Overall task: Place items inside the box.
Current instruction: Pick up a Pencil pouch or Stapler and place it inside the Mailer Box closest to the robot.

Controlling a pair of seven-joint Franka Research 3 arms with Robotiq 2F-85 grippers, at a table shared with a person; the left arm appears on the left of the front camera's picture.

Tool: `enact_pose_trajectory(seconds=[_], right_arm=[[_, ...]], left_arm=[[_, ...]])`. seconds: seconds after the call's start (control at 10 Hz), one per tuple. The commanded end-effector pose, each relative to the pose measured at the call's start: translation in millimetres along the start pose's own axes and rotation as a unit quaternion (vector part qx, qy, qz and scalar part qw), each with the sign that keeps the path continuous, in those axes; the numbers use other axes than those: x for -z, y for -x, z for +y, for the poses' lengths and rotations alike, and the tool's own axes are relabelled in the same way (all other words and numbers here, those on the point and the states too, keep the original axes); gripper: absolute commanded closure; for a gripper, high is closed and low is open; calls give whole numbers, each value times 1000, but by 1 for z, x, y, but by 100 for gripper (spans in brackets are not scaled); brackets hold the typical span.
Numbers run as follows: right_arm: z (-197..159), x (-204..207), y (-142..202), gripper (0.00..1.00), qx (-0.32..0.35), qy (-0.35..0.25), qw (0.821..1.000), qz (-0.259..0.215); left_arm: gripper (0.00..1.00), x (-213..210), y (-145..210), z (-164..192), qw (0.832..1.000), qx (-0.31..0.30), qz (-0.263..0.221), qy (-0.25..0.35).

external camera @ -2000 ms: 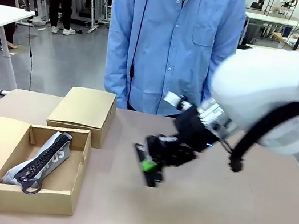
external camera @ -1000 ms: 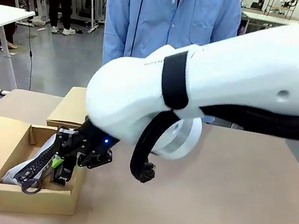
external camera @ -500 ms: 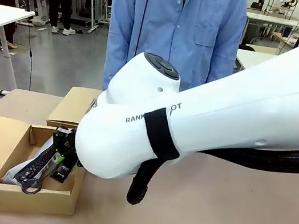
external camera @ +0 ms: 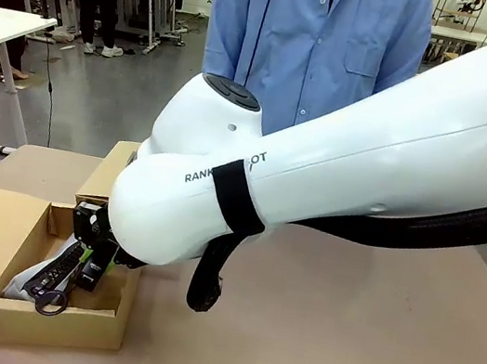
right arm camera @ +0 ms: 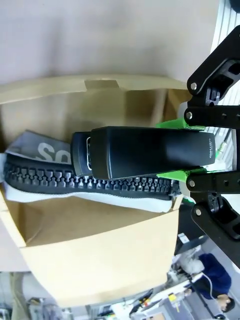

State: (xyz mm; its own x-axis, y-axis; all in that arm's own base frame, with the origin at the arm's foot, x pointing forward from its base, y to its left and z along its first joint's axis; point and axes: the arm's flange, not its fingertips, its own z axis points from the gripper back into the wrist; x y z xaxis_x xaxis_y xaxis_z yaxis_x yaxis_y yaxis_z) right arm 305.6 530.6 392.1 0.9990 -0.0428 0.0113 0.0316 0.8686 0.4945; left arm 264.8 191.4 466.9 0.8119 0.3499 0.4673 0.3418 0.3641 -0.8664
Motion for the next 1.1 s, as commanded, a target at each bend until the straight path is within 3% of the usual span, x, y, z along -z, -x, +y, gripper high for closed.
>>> enact_pose_trajectory(seconds=[0.0, 0.2, 0.3, 0.4, 0.5, 1.0], right_arm=[[8, 1, -5, 67, -9, 8, 1000, -3], [6, 2, -4, 67, -9, 9, 1000, -4], [5, 2, -5, 58, -7, 9, 1000, 0], [3, 3, -5, 11, -9, 11, 1000, 7], [2, 3, -5, 2, -9, 11, 1000, 7], [-4, 0, -3, 0, -26, -9, 999, 25]], left_arm=[[0, 1, 0, -1, 1000, 9, -9, 11], [0, 1, 0, -1, 1000, 9, -9, 11], [0, 1, 0, -1, 1000, 9, -9, 11], [0, 1, 0, -1, 1000, 9, -9, 11], [0, 1, 0, -1, 1000, 9, -9, 11], [0, 1, 0, -1, 1000, 9, -9, 11]])
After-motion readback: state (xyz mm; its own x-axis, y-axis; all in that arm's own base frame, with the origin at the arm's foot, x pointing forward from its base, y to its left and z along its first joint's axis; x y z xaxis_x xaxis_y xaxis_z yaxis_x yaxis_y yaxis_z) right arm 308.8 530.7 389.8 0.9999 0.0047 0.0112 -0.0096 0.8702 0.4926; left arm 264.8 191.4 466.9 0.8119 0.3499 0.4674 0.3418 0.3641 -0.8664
